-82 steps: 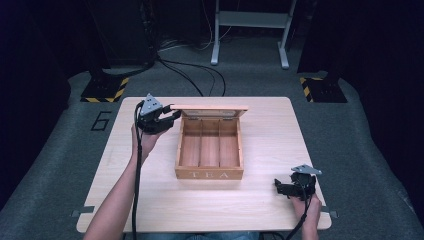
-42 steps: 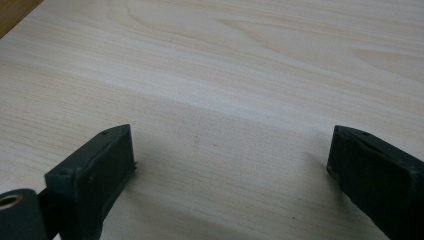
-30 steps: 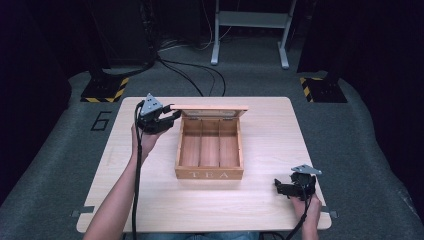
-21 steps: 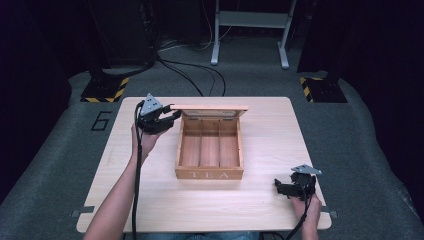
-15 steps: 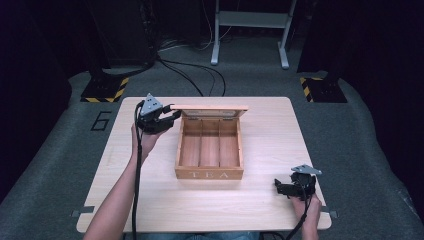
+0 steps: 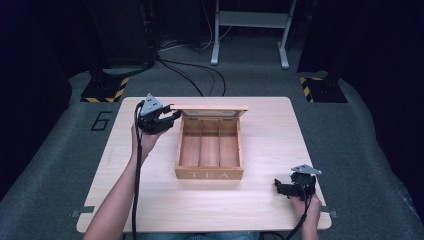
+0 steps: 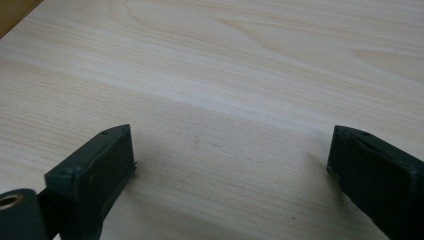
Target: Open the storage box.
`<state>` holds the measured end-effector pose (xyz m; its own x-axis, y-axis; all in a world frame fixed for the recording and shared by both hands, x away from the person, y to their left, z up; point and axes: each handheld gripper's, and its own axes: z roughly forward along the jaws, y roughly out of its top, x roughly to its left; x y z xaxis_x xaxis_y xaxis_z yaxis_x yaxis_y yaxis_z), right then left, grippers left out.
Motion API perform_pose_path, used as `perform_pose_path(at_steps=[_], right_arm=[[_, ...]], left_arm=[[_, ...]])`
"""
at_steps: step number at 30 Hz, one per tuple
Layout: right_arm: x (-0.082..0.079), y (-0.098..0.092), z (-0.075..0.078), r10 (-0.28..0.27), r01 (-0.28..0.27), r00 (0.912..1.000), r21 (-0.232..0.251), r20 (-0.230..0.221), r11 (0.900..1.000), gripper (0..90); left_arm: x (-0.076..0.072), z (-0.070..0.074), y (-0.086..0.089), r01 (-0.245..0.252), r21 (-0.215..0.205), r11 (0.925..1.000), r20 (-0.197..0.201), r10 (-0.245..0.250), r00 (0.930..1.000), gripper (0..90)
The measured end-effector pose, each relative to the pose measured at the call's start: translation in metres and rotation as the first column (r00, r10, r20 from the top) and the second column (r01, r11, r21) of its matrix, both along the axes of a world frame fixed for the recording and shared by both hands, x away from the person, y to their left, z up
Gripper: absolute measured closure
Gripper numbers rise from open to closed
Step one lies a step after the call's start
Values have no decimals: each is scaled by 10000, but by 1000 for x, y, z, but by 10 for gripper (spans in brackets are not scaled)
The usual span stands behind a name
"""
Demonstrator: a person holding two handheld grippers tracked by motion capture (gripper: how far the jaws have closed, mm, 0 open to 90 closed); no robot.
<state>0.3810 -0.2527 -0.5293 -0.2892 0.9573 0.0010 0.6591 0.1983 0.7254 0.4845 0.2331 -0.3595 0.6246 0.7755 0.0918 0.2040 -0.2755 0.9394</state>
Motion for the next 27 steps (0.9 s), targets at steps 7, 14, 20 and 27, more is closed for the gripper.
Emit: perform_pose_path(at_steps=[7,14,20,27], right_arm=[[0,0,0,2,-2,10000,10,4,10000,44],[0,0,0,10,-9,10000,14,-25,10000,44],[0,0,0,11,-11,10000,20,-7,10000,44],[0,0,0,1,-1,10000,11,-21,10000,44]], left_arm=[[0,0,0,20,-24,10000,-37,-20,10000,600],[0,0,0,45,34,10000,-31,-45,10000,600],[0,0,0,24,27,10000,-14,-24,10000,600],[0,0,0,15,34,10000,-20,-15,10000,600]])
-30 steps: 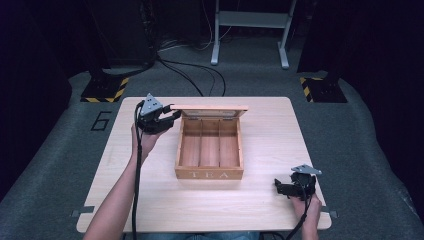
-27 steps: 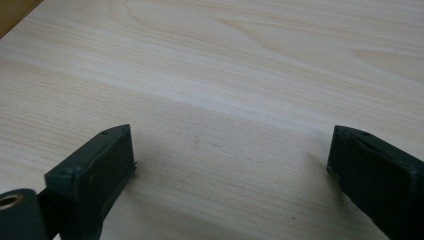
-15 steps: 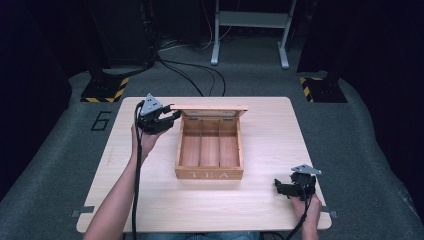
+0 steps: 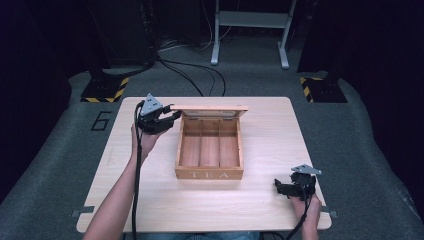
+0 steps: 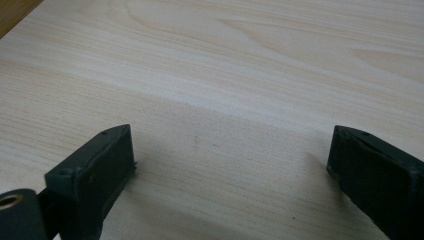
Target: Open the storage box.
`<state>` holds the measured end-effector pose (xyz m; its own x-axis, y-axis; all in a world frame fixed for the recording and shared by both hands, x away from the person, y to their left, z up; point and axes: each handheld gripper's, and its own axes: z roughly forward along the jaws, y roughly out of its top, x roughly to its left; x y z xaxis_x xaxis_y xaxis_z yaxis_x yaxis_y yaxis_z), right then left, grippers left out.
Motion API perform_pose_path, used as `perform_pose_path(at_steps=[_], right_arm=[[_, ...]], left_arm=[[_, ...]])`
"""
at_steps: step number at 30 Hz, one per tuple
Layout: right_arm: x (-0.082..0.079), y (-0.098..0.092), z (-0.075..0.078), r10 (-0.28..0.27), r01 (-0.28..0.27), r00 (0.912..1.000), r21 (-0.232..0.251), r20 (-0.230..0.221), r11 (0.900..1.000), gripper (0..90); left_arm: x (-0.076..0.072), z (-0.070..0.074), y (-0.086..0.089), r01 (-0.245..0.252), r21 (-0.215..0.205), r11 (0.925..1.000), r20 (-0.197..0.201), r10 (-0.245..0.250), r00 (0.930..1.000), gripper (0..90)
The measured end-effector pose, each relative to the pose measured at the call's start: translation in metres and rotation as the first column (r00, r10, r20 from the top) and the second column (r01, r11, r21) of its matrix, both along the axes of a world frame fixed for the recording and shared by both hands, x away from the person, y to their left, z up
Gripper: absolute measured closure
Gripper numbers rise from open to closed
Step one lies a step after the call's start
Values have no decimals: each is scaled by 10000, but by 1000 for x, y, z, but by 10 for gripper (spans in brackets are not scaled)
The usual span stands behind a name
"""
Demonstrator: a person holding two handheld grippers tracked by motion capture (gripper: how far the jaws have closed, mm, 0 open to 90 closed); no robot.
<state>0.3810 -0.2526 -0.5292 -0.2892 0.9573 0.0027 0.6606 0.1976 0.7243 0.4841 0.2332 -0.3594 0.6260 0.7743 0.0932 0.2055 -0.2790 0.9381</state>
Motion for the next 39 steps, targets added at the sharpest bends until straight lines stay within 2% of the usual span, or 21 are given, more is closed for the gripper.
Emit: perform_pose_path(at_steps=[8,16,21,24,25,29,34,36,39], right_arm=[[0,0,0,9,-9,10000,2,3,10000,44],[0,0,0,-45,45,10000,1,48,10000,45],[0,0,0,-74,74,10000,4,58,10000,46],[0,0,0,-82,82,10000,14,44,10000,49],[0,1,0,-127,127,9999,22,57,9999,49],[0,1,0,-106,106,9999,28,49,9999,49],[-1,1,0,-126,126,9999,89,50,9999,51],[-1,1,0,-134,134,9999,99,55,9999,53],[-1,1,0,-114,114,9999,88,55,9999,53]], left_arm=[[0,0,1,62,96,9999,52,-63,10000,599],[-7,-5,2,169,66,9998,100,-170,9998,593],[-12,-14,2,66,-396,9992,315,-53,9995,578],[-14,-17,2,72,-405,9992,366,-57,9993,565],[-16,-18,0,93,-344,9994,226,-86,9997,554],[-20,-20,0,141,-207,9997,203,-137,9997,548],[-27,-26,0,163,-214,9996,181,-159,9997,521],[-31,-30,-1,106,-352,9993,236,-98,9997,519],[-34,-34,-1,107,-229,9997,250,-101,9996,516]])
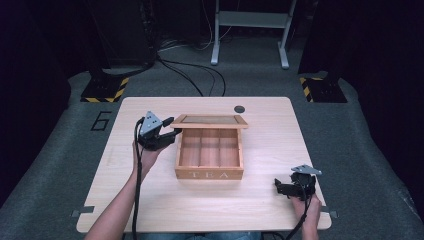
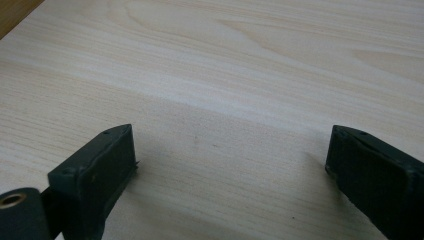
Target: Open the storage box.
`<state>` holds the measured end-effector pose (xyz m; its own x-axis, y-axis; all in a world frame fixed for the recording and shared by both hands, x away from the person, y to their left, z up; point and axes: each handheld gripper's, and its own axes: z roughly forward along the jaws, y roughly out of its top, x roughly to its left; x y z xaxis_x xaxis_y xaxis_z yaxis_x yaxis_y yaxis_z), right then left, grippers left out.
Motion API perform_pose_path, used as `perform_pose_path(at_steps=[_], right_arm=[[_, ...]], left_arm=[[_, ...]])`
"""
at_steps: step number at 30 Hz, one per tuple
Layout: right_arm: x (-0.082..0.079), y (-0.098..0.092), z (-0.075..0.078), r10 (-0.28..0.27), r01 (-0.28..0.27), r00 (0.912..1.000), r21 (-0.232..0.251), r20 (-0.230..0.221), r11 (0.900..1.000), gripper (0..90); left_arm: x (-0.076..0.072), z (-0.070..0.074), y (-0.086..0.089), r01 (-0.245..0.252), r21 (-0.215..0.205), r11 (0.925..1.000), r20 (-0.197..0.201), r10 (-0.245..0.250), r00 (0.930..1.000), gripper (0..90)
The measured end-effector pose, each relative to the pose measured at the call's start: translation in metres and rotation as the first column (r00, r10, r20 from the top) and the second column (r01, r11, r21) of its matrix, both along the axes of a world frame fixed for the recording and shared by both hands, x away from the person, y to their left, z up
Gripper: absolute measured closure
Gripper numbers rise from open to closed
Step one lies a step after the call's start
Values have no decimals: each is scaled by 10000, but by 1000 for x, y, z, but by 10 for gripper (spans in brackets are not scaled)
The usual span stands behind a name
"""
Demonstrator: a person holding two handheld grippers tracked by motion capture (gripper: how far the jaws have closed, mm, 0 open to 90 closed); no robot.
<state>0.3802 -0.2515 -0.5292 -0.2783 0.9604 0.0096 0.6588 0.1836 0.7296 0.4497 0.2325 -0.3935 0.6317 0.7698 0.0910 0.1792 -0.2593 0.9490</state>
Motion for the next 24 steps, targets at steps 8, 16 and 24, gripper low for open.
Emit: perform_pose_path(at_steps=[8,16,24], right_arm=[[0,-1,0,87,-87,10000,-120,-5,9999,56],[0,-1,0,74,-74,10000,-109,-13,9999,58],[0,0,0,72,-72,10000,-113,13,9999,59]], left_arm=[[-12,-17,2,71,-113,9999,-128,-72,9999,504],[-21,-34,3,103,-134,9999,-338,-108,9994,486],[-29,-54,3,160,-194,9997,-775,-175,9968,472]])
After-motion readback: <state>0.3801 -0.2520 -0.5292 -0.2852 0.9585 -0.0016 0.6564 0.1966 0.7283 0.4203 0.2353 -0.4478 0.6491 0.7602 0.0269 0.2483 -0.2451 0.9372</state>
